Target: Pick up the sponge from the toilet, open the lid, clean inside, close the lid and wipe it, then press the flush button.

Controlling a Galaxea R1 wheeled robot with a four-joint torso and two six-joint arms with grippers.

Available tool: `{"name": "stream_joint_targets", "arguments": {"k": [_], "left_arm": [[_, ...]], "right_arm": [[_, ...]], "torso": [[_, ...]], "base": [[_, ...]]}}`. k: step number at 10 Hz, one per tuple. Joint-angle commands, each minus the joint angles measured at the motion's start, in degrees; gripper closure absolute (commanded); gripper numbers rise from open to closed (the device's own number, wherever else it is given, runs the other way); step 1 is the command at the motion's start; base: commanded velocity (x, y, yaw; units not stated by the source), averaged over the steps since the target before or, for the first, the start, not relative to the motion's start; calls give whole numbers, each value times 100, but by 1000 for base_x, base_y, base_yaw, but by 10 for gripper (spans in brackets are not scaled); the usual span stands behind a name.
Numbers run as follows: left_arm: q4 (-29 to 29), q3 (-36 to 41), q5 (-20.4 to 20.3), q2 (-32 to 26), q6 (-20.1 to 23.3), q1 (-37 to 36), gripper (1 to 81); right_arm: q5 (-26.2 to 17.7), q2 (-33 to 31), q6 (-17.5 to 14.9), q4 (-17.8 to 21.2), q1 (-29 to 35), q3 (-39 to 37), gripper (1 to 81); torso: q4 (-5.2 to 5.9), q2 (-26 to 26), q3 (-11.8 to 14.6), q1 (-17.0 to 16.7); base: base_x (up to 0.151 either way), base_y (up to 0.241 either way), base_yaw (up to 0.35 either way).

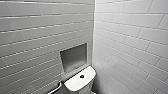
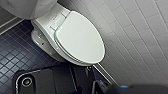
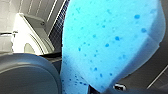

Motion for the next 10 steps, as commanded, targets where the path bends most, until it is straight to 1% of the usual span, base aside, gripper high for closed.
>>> {"name": "stream_joint_targets", "arguments": {"k": [1,2,3,5,6,7,10], "left_arm": [[1203,-465,-977,61,50,1132,811],[1343,-877,-1233,316,50,1493,811],[1431,-1344,-1365,589,50,1775,811],[1432,-2120,-1612,1012,50,2179,811],[1432,-2453,-1770,1197,50,2338,811],[1432,-2822,-1832,1416,50,2487,811],[1423,-3798,-1832,2093,41,2794,811]], "right_arm": [[-386,-25,-20,37,133,58,811],[-386,36,-20,37,116,-38,811],[-386,107,-20,37,116,-162,811],[-386,221,-20,28,124,-285,811],[-386,265,-20,28,116,-347,811],[-386,336,-20,37,116,-452,811],[-386,529,-20,46,90,-804,811]], "torso": [[0,0,548,0],[0,-2,402,-4],[0,-7,350,-9],[0,-9,448,-11],[0,-13,441,-15],[0,-13,437,-17],[0,-18,439,-17]], "base": [[0,0,0],[0,0,0],[0,0,0],[0,0,0],[0,0,0],[0,0,0],[0,0,0]]}}
